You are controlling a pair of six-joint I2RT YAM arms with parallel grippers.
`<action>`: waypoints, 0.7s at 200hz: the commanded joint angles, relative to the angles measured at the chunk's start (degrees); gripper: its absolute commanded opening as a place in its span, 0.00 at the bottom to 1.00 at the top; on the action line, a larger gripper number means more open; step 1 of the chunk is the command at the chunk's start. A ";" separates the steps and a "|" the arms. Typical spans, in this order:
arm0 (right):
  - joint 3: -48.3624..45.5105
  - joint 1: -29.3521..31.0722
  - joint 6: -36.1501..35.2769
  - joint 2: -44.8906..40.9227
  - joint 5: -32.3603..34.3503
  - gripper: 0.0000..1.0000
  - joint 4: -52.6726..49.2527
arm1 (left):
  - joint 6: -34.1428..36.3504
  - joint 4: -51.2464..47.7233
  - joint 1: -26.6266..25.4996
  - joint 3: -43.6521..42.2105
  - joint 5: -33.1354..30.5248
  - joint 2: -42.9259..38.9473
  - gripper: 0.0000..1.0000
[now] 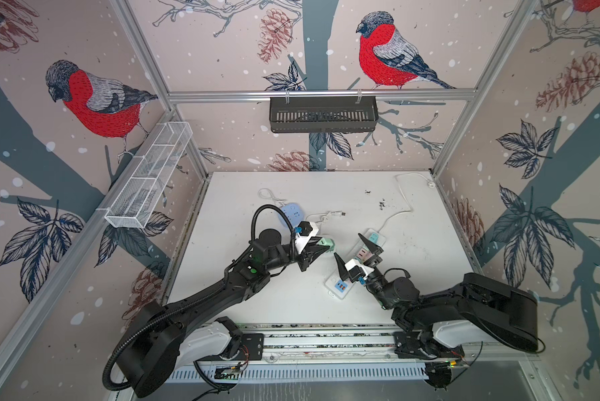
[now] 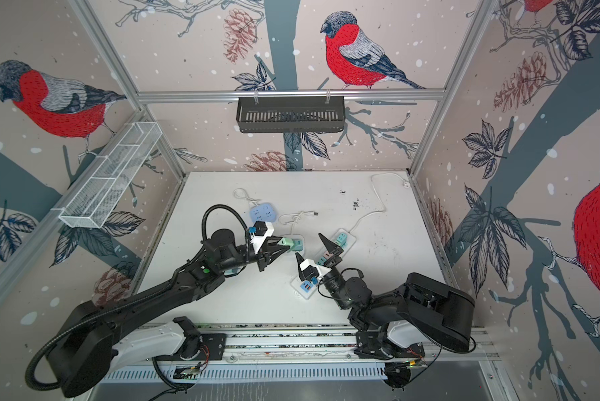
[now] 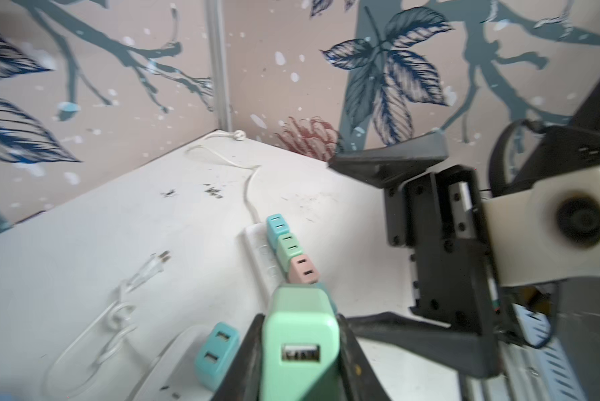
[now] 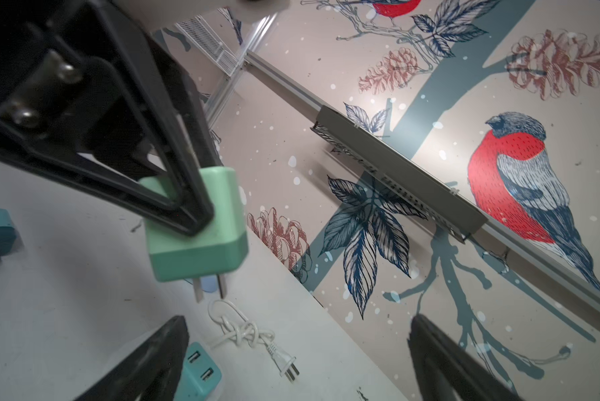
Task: Insert the plug
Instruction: 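Open the right gripper and withdraw it while the left gripper holds the adapter, then carry the mint-green adapter over the white hub with the left gripper while the right returns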
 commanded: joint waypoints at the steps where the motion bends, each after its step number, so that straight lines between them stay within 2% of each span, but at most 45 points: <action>1: -1.85 0.09 3.07 -1.80 4.25 1.00 14.67 | 6.69 3.09 0.42 -2.65 -9.65 -2.33 0.00; 33: -4.01 -1.83 8.28 -5.74 12.17 1.00 14.58 | 13.45 -1.06 0.59 -3.22 -14.12 -3.16 0.00; 51: -5.15 -4.85 13.37 -9.15 19.41 1.00 13.81 | 16.94 -4.78 0.51 -1.88 -16.07 -1.79 0.00; 77: -4.91 -10.76 23.16 -15.03 28.81 1.00 3.14 | 17.31 -12.86 0.51 3.59 -19.89 1.11 0.00; 95: -4.47 -14.96 32.05 -21.51 28.67 1.00 -11.43 | 17.65 -18.34 0.51 7.36 -19.86 3.45 0.00; 111: -4.79 -20.25 42.20 -29.17 24.91 1.00 -24.70 | 17.96 -21.64 0.59 9.83 -19.75 5.43 0.00; 140: -8.58 -30.72 57.64 -46.07 21.98 1.00 -41.40 | 18.12 -27.85 0.51 14.26 -20.12 8.31 0.00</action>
